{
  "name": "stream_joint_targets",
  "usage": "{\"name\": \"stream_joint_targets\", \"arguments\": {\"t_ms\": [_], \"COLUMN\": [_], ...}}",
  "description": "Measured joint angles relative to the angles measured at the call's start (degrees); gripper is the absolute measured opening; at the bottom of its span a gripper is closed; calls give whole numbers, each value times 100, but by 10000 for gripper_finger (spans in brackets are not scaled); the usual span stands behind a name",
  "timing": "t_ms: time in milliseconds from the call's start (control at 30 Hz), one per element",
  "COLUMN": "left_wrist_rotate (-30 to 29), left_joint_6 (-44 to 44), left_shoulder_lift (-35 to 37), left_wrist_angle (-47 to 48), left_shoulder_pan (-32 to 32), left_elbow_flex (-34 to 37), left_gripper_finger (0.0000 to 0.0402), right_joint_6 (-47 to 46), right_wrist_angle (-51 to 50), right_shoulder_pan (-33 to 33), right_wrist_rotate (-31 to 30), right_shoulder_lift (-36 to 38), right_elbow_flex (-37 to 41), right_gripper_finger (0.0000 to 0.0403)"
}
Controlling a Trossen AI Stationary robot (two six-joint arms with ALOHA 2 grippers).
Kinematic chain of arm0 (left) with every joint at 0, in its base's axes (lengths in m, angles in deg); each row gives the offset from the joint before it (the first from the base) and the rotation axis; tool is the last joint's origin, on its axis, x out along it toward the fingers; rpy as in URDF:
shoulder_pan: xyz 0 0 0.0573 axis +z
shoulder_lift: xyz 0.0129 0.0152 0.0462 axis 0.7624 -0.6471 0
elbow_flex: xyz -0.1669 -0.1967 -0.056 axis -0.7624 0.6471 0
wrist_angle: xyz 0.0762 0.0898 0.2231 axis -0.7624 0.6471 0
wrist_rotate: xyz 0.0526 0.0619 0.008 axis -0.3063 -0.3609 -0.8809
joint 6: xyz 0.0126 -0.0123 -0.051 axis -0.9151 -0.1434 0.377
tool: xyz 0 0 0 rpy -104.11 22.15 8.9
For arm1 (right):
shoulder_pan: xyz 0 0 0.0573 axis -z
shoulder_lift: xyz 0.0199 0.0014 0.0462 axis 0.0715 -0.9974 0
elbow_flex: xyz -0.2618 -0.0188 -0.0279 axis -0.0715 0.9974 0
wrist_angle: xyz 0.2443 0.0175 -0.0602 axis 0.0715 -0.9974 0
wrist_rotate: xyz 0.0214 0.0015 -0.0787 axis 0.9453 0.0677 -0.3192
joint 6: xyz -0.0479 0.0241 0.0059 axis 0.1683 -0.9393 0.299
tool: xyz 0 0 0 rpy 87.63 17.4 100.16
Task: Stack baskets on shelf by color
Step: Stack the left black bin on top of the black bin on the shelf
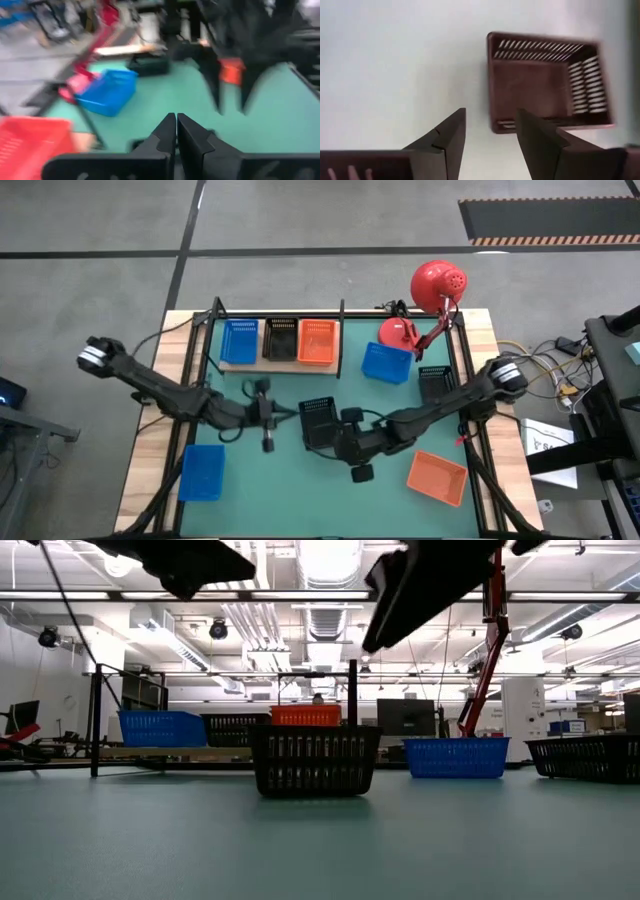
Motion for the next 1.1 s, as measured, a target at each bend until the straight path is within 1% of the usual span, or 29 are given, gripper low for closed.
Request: {"name": "stream_joint_targets", "arguments": {"t_ms": [100,233,333,400,467,600,700,800,867,967,1033,1100], "left_wrist_rotate": [16,17,128,202,244,532,793,989,896,739,730,734], "left_joint_6": [431,837,865,1020,1332,2047,2128,2102,2138,2185,2185,2191], "left_shoulder_lift": [-645,-1536,-2171,-2539,-2832,-3318,-3649,-3870,-3933,-4030,-4134,-4173], "left_wrist_angle": [-34,-9,127,442,1017,2252,2538,2806,3057,3065,3101,3236], "left_shoulder_pan": [-269,-439,-536,-579,-606,-593,-601,-597,-560,-463,-370,-270], "left_elbow_flex": [-343,-1013,-1577,-2020,-2435,-3186,-3589,-3862,-3977,-3985,-3971,-3970], "left_gripper_finger": [0,0,0,0,0,7,36,83,116,160,179,187], "right_joint_6": [586,1633,2528,2968,3280,3572,3659,3875,4009,4068,3994,3991], "right_wrist_angle": [731,1801,2788,3365,3832,4359,4604,4858,4892,4863,4821,4821], "right_shoulder_pan": [-78,-64,-37,-37,-56,-120,-123,-142,-147,-140,-161,-170], "right_wrist_rotate": [-311,-293,-295,-291,-291,-264,-261,-254,-224,-229,-249,-243], "right_shoulder_lift": [395,978,1478,1791,2086,2671,2997,3258,3401,3557,3661,3735], "right_elbow_flex": [583,1376,1955,2318,2638,3143,3433,3628,3706,3807,3894,3970], "right_gripper_finger": [162,158,150,142,135,120,110,101,94,84,78,72]}}
